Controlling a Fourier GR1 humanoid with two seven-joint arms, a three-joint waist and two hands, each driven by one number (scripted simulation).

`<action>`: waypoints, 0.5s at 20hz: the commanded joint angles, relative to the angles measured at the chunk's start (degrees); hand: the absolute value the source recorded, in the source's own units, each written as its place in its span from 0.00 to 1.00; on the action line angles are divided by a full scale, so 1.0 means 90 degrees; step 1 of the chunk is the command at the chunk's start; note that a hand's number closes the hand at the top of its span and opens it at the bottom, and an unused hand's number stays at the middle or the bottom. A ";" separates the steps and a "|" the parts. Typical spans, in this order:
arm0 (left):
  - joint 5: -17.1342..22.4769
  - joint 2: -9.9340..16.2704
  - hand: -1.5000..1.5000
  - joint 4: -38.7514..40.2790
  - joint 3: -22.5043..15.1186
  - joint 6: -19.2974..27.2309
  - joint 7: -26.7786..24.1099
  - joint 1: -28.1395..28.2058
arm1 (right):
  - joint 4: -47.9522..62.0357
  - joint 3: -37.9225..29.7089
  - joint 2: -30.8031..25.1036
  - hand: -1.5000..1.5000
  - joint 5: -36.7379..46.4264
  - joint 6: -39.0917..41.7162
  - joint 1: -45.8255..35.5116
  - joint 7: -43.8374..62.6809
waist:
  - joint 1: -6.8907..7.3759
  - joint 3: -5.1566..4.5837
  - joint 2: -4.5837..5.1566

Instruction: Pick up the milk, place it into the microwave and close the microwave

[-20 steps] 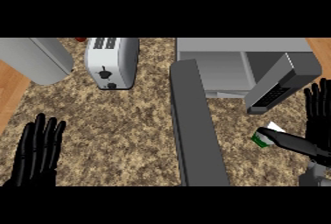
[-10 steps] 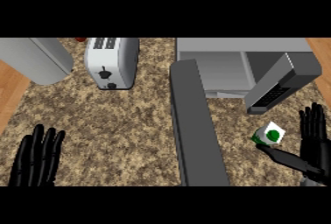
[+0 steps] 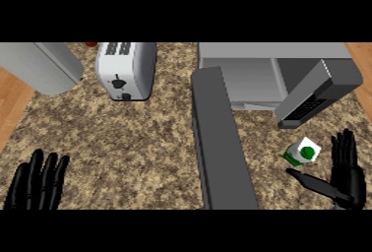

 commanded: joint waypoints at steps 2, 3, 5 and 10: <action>-0.0164 0.0050 0.00 -0.0345 -0.0407 0.0086 0.0104 0.0388 | 0.1451 -0.0231 -0.0105 0.00 -0.0217 0.0396 -0.0326 -0.1023 | 0.0024 0.0003 0.0001; -0.0264 -0.0114 0.00 0.0200 -0.0106 0.0224 0.0161 -0.0407 | 0.1855 -0.0327 -0.0210 0.00 -0.0263 0.0448 -0.0547 -0.1262 | -0.0005 0.0003 0.0010; 0.0251 0.0149 0.00 0.0133 0.0535 0.0000 0.0309 -0.0561 | 0.1795 -0.0312 -0.0388 0.00 -0.0333 0.0659 -0.0393 -0.1203 | -0.0021 -0.0001 0.0005; -0.0228 0.0025 0.00 0.0145 -0.0153 0.0198 0.0183 -0.0309 | 0.4086 -0.0592 -0.0717 0.00 -0.0215 0.0574 -0.1552 -0.2367 | 0.0030 0.0005 0.0015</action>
